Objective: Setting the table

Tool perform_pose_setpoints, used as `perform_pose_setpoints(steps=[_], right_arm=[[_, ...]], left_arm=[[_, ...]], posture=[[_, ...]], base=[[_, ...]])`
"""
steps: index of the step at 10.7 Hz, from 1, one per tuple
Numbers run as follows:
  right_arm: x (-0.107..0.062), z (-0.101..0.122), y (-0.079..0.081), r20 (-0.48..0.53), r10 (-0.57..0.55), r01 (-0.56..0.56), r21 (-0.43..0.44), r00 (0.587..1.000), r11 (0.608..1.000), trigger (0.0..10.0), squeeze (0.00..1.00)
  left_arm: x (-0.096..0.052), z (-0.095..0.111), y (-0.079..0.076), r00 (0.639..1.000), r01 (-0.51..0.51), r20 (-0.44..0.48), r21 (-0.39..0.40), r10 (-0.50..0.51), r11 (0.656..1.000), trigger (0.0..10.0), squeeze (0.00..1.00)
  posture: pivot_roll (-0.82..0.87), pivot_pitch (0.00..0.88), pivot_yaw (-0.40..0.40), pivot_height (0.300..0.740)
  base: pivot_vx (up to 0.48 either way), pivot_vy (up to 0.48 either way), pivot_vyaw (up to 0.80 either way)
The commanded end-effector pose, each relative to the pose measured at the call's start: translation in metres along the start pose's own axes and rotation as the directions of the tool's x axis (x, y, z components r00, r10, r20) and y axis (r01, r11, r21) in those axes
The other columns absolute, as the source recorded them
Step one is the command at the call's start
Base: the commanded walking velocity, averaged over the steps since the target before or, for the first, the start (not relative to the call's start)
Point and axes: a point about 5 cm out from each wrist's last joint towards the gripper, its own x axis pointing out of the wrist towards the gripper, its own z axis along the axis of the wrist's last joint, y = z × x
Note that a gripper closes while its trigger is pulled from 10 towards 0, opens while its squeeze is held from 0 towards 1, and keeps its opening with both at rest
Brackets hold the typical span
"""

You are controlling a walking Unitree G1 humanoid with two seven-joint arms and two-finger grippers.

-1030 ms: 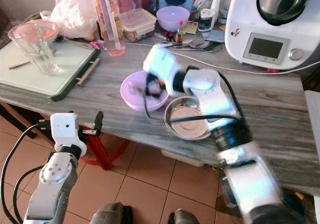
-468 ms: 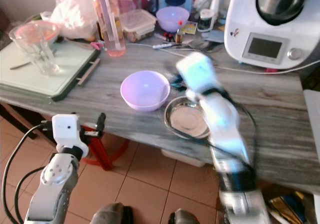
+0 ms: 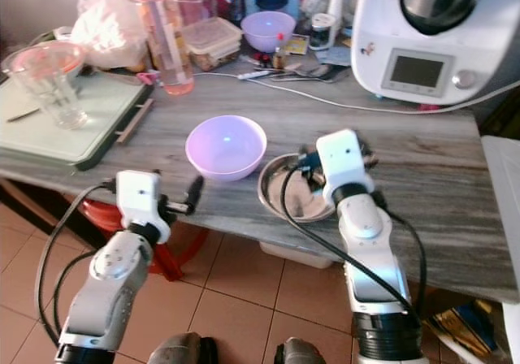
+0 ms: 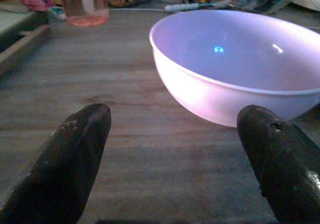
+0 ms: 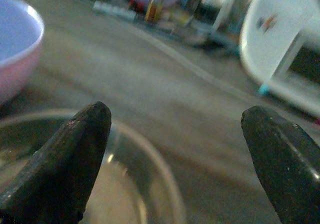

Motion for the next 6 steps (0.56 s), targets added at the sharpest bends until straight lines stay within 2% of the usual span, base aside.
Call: perform_pose_setpoints(steps=[1,4,6], right_arm=[[0.000,-0.002,0.001,-0.027,0.014,-0.014,0.022,1.000,1.000,10.0,0.98],[0.001,-0.006,0.016,-0.080,0.106,-0.102,0.050,0.991,0.994,10.0,0.95],[0.003,-0.008,0.030,-0.118,0.224,-0.217,0.068,0.967,0.974,10.0,0.91]], left_arm=[[0.001,-0.002,0.002,1.000,0.000,-0.016,-0.004,0.000,1.000,10.0,0.00],[0.010,0.002,-0.001,1.000,0.014,-0.010,-0.004,-0.014,1.000,10.0,0.00],[0.005,0.000,0.008,1.000,-0.011,-0.019,0.010,0.011,1.000,10.0,0.00]], posture=[[0.00,0.094,0.070,0.740],[0.00,0.098,0.068,0.740],[0.01,0.100,0.072,0.740]], base=[[0.000,0.000,0.00],[0.000,0.000,0.00],[0.000,0.000,0.00]])
